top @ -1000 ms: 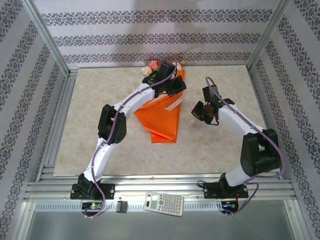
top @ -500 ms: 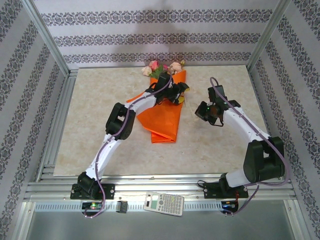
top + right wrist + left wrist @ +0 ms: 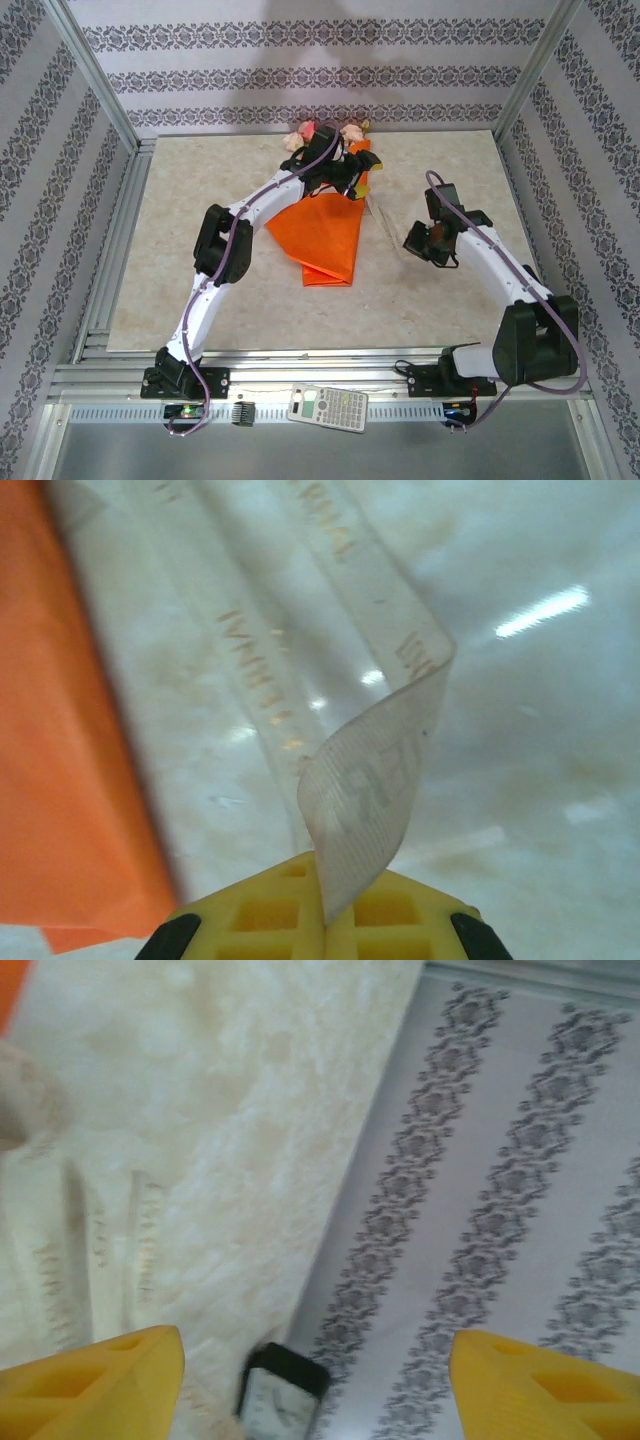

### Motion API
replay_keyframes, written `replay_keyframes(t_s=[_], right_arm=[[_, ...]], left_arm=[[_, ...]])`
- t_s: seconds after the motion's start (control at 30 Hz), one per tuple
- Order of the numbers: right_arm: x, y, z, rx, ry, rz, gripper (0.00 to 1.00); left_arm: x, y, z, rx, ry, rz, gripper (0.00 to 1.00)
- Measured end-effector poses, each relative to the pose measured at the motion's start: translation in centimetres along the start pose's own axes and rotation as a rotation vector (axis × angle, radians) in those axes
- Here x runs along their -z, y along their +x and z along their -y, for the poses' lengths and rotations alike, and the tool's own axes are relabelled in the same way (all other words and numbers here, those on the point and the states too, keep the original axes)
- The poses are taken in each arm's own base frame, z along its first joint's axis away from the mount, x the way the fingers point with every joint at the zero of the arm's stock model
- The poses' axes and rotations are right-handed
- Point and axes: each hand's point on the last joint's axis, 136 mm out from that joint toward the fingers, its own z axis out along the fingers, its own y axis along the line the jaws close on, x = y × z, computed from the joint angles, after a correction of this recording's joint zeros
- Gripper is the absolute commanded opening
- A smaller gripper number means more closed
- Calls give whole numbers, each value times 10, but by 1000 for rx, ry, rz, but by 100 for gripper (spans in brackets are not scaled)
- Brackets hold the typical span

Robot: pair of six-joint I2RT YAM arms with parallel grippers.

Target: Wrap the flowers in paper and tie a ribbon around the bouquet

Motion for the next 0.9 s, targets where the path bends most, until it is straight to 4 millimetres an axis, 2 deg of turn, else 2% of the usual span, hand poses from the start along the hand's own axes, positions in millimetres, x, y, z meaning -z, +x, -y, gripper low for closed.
replay_keyframes(t_s=[0.07, 0.13, 0.23, 0.3, 0.53, 0.6, 0.67, 0.73, 0.9], right_arm=[[5, 6, 16, -17, 42, 5, 0], [12, 8, 24, -22, 70, 13, 0], [18, 11, 28, -18, 79, 26, 0], [20, 12, 30, -18, 83, 29, 0], [18, 12, 31, -18, 90, 24, 0], [18, 12, 31, -18, 90, 24, 0], [18, 12, 30, -18, 89, 24, 0], [18, 12, 30, -18, 89, 24, 0], [17, 12, 29, -16, 84, 23, 0]], left_arm=[[7, 1, -8, -17, -76, 11, 72], [13, 1, -7, -49, -121, 19, 71], [14, -5, 1, -126, -158, 33, 71], [11, -9, -4, -172, -191, 42, 71], [-8, -14, -83, -199, -416, 14, 67], [-13, -12, -97, -210, -457, 13, 63], [-17, -11, -102, -226, -476, 20, 56], [-18, -9, -103, -240, -483, 25, 49], [-24, -14, -96, -260, -458, 60, 21]])
